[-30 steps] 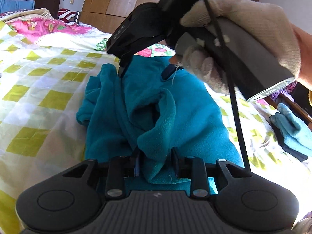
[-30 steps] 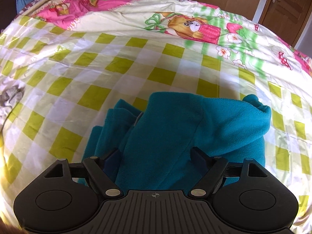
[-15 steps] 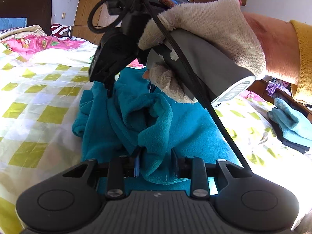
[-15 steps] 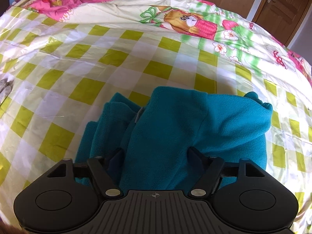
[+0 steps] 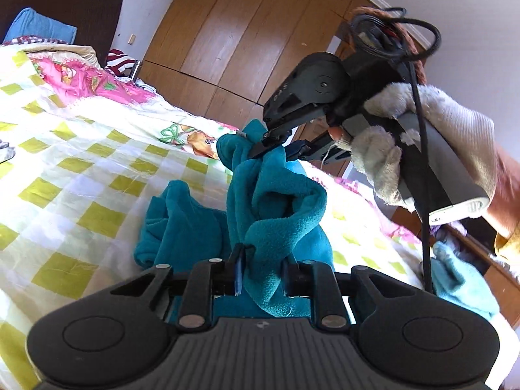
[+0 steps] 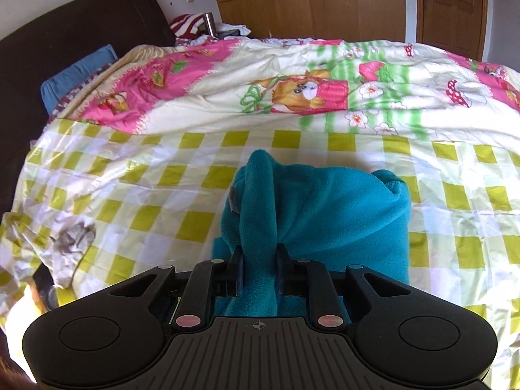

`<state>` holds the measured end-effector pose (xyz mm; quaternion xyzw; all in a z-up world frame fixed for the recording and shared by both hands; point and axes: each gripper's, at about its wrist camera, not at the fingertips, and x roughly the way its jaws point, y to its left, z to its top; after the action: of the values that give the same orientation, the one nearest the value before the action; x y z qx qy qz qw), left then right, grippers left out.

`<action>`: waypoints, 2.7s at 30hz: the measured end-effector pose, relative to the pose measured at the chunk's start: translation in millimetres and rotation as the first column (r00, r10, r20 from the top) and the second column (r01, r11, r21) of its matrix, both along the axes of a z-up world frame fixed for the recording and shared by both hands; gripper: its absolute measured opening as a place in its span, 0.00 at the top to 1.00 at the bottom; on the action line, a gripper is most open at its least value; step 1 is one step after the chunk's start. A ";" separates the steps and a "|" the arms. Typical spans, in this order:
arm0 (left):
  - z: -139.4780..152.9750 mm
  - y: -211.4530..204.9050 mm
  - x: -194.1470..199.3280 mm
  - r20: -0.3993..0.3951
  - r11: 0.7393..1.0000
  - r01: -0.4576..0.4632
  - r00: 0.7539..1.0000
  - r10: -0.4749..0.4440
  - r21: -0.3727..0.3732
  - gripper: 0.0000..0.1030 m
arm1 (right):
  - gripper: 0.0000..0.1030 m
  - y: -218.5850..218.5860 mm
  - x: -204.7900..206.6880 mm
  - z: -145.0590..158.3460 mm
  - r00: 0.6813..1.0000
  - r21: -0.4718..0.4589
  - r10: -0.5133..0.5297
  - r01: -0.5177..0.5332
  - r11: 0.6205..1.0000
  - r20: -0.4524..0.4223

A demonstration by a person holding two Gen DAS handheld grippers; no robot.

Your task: Fold small clothes

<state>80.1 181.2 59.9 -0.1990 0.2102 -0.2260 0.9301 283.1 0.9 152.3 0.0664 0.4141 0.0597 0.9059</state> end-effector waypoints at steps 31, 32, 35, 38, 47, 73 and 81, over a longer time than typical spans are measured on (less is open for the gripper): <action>10.8 -10.6 67.6 0.003 0.962 -0.100 0.995 0.103 0.252 0.58 | 0.45 -76.5 -76.5 -96.3 1.000 -0.043 -0.019 0.020 0.999 0.021; -4.6 -15.7 85.1 -0.070 0.951 -0.090 0.991 0.115 0.297 0.58 | 0.46 -79.5 -82.4 -110.1 1.000 -0.044 -0.021 0.020 0.999 -0.005; -48.5 -16.1 104.5 -0.187 0.922 -0.038 0.975 0.118 0.384 0.57 | 0.46 -90.4 -88.5 -138.6 0.998 -0.002 -0.005 0.005 1.000 -0.067; -35.6 -14.2 89.4 -0.169 0.908 -0.033 0.979 0.113 0.418 0.57 | 0.47 -105.2 -93.0 -129.0 0.998 0.103 -0.013 0.020 0.994 -0.065; 18.7 -55.1 117.7 -0.035 0.880 -0.005 0.999 0.024 0.474 0.57 | 0.41 -153.3 -41.9 -102.4 0.990 0.260 -0.136 0.120 0.958 0.045; -14.4 -50.2 210.7 -0.134 0.842 -0.028 0.984 0.119 0.539 0.49 | 0.45 -134.7 29.1 -97.8 0.986 0.160 -0.161 0.153 0.975 0.043; -14.7 -22.6 116.7 -0.112 0.808 -0.036 0.986 0.126 0.588 0.48 | 0.43 -100.2 -107.1 -115.7 1.000 0.165 0.014 -0.010 0.986 -0.019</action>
<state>196.8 158.6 45.3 0.0716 0.3278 -0.0956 0.9372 175.9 -99.3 36.6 0.1392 0.4173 0.0986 0.8926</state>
